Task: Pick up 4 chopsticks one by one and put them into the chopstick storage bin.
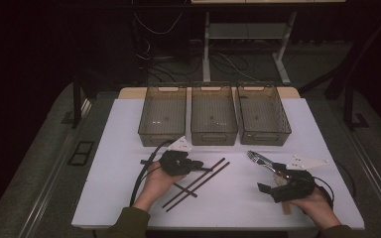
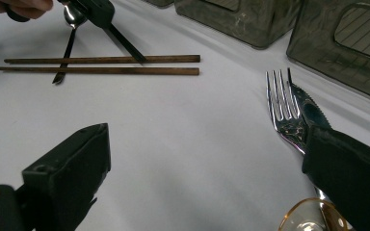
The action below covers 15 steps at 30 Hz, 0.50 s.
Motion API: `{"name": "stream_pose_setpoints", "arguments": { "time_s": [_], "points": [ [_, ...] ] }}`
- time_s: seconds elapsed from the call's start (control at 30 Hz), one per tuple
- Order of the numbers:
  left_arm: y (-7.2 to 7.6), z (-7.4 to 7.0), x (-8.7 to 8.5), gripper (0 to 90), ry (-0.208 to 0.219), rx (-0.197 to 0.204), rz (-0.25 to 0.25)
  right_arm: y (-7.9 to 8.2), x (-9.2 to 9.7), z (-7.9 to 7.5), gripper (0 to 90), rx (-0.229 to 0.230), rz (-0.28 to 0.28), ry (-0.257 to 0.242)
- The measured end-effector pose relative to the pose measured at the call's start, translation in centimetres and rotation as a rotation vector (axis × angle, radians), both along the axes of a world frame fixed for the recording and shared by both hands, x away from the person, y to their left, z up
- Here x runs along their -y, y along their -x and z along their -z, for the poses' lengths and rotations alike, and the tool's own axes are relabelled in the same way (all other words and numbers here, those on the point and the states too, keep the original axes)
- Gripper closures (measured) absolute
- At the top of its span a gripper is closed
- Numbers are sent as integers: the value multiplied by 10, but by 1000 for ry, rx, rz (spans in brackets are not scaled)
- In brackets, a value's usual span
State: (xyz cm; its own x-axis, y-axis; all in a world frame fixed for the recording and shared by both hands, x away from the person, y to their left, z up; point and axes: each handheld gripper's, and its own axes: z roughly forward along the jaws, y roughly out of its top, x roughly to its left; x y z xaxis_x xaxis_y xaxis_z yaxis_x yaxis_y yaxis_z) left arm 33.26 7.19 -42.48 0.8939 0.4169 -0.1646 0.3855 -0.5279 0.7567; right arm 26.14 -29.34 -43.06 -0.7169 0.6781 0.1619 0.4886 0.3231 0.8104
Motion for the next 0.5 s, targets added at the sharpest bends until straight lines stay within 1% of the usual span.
{"name": "stream_pose_setpoints", "arguments": {
  "time_s": [0.17, 0.23, 0.27, 0.3, 0.37, 0.4, 0.47, 0.5],
  "points": [
    [-4, 6, 15, 894, -31, -2, 30, 0, 0, 0, 32, -1, 3, -1],
    [-4, 8, 21, 894, -29, -10, 34, 0, 1, 0, 32, 1, 6, -2],
    [-4, 9, 23, 894, -38, -4, 46, 0, 1, 0, 32, 1, 6, -2],
    [-3, 9, 26, 894, -39, -10, 43, 0, 1, 0, 32, 0, 8, -2],
    [-4, 11, 32, 894, -51, 2, 54, 0, 1, 0, 32, -1, 10, -2],
    [-3, 11, 34, 894, -53, -5, 47, 0, 1, 0, 32, -1, 10, -2],
    [-3, 12, 37, 894, -70, 2, 54, 0, 1, 0, 32, 2, 8, -3],
    [-5, 13, 37, 894, -77, 15, 65, 0, 1, 0, 32, 3, 8, -3]
  ]
}}
